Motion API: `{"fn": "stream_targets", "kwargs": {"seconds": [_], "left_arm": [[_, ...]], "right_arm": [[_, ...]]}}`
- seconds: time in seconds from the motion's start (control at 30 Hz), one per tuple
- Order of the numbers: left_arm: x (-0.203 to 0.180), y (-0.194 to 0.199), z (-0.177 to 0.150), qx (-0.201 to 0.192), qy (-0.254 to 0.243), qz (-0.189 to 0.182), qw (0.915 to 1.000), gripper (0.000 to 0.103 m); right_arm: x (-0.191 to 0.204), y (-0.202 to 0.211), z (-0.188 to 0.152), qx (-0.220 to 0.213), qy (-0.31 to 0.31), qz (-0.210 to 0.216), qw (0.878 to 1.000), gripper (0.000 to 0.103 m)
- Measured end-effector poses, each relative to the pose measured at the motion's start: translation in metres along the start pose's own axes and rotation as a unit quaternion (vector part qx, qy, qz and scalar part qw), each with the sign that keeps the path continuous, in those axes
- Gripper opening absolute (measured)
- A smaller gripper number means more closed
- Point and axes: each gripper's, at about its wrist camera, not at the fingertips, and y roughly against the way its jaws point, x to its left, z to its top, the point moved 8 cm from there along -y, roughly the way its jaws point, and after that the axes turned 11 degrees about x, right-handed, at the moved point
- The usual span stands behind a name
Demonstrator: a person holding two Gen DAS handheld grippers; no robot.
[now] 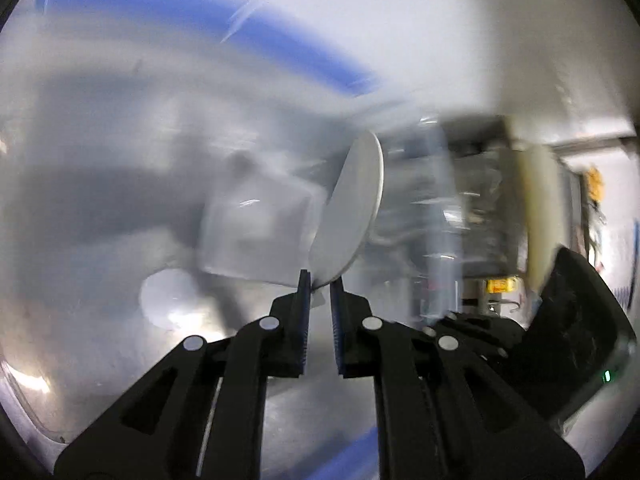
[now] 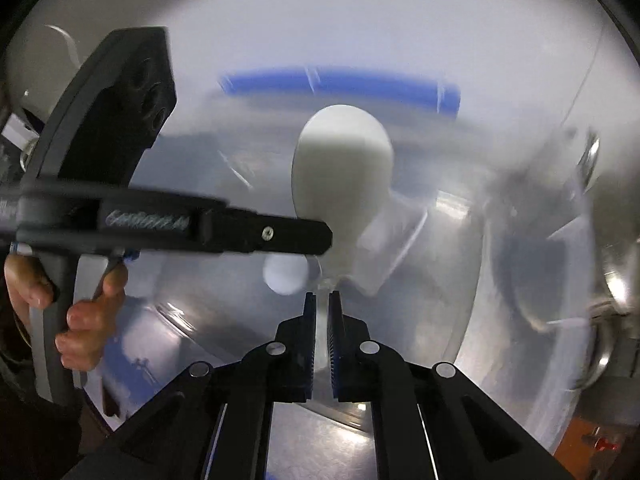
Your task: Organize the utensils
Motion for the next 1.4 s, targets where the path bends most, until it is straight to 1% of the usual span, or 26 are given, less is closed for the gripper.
{"fn": "stream_targets", "kwargs": {"seconds": [0.1,0.13,0.17,0.2,0.23,0.27,0.3,0.33,0.4,0.43,0.47,0.5,0.57,0.63,0.67,0.7,0.77,0.83,0.9,1.0,1.1,1.17,1.2,1.23,1.33,1.4], "left_arm": [[0.015,-0.011,0.005,0.02,0.019,0.033,0.9991,0.009],[0.019,-0.013,0.005,0.024,0.022,0.052,0.9981,0.009],[0.021,-0.014,0.005,0.028,0.013,0.083,0.9961,0.009],[0.018,-0.012,0.005,0.027,0.002,0.103,0.9943,0.015],[0.015,-0.009,0.004,0.023,-0.006,0.115,0.9931,0.029],[0.006,-0.001,0.002,0.005,-0.026,0.133,0.9907,0.038],[-0.005,0.01,-0.001,-0.018,-0.047,0.14,0.9889,0.056],[-0.017,0.021,-0.006,-0.041,-0.07,0.142,0.9866,0.061],[-0.046,0.053,-0.025,-0.095,-0.116,0.148,0.9775,0.061],[-0.063,0.076,-0.043,-0.131,-0.14,0.147,0.9703,0.061],[-0.076,0.091,-0.059,-0.152,-0.156,0.142,0.9655,0.061],[-0.085,0.104,-0.074,-0.171,-0.167,0.136,0.9614,0.062],[-0.096,0.131,-0.117,-0.21,-0.18,0.115,0.9542,0.064],[-0.092,0.145,-0.155,-0.228,-0.175,0.101,0.9524,0.066],[-0.083,0.148,-0.178,-0.234,-0.164,0.099,0.9532,0.066],[-0.077,0.148,-0.191,-0.237,-0.154,0.103,0.9536,0.066],[-0.049,0.143,-0.222,-0.238,-0.118,0.125,0.9558,0.066],[-0.018,0.131,-0.246,-0.228,-0.07,0.132,0.9621,0.066],[0.01,0.117,-0.259,-0.213,-0.029,0.127,0.9683,0.066],[0.046,0.096,-0.28,-0.198,0.03,0.125,0.9716,0.066],[0.059,0.086,-0.293,-0.194,0.06,0.103,0.9738,0.066],[0.062,0.081,-0.297,-0.191,0.074,0.089,0.9749,0.066],[0.062,0.077,-0.299,-0.187,0.078,0.084,0.9756,0.066],[0.064,0.072,-0.3,-0.182,0.079,0.08,0.9768,0.066],[0.064,0.056,-0.306,-0.161,0.085,0.058,0.9815,0.066],[0.067,0.041,-0.308,-0.139,0.089,0.039,0.9856,0.066]], "right_arm": [[-0.005,-0.011,-0.004,0.019,-0.003,-0.001,1.0,0.008],[-0.005,-0.01,-0.007,0.021,-0.003,0.001,1.0,0.008],[-0.007,-0.01,-0.008,0.02,-0.003,0.002,1.0,0.008],[-0.009,-0.006,-0.012,0.015,-0.004,0.004,1.0,0.009],[-0.01,0.0,-0.012,0.009,-0.007,0.007,1.0,0.011],[-0.008,0.01,-0.017,0.0,-0.01,0.014,1.0,0.013],[-0.008,0.024,-0.019,-0.01,-0.015,0.023,1.0,0.019],[-0.004,0.036,-0.026,-0.022,-0.017,0.032,0.999,0.022],[0.016,0.07,-0.052,-0.058,0.003,0.052,0.997,0.022],[0.022,0.079,-0.062,-0.066,0.012,0.058,0.996,0.022],[0.04,0.092,-0.085,-0.076,0.034,0.07,0.994,0.028],[0.051,0.095,-0.098,-0.076,0.05,0.076,0.993,0.031],[0.079,0.093,-0.134,-0.065,0.085,0.082,0.991,0.031],[0.104,0.073,-0.163,-0.025,0.11,0.075,0.991,0.031],[0.114,0.053,-0.181,0.002,0.121,0.061,0.991,0.031],[0.121,0.031,-0.197,0.033,0.125,0.053,0.99,0.031],[0.13,-0.01,-0.224,0.09,0.129,0.038,0.987,0.031],[0.14,-0.041,-0.246,0.125,0.143,0.027,0.981,0.031],[0.15,-0.06,-0.262,0.15,0.15,0.022,0.977,0.031],[0.156,-0.074,-0.278,0.175,0.154,0.004,0.972,0.031],[0.158,-0.083,-0.288,0.195,0.147,-0.006,0.97,0.031],[0.157,-0.081,-0.287,0.191,0.143,-0.011,0.971,0.025],[0.154,-0.081,-0.287,0.187,0.137,-0.021,0.972,0.013],[0.154,-0.08,-0.286,0.185,0.129,-0.024,0.974,0.009],[0.144,-0.075,-0.284,0.182,0.089,-0.002,0.979,0.007],[0.138,-0.068,-0.282,0.181,0.061,0.028,0.981,0.007]]}}
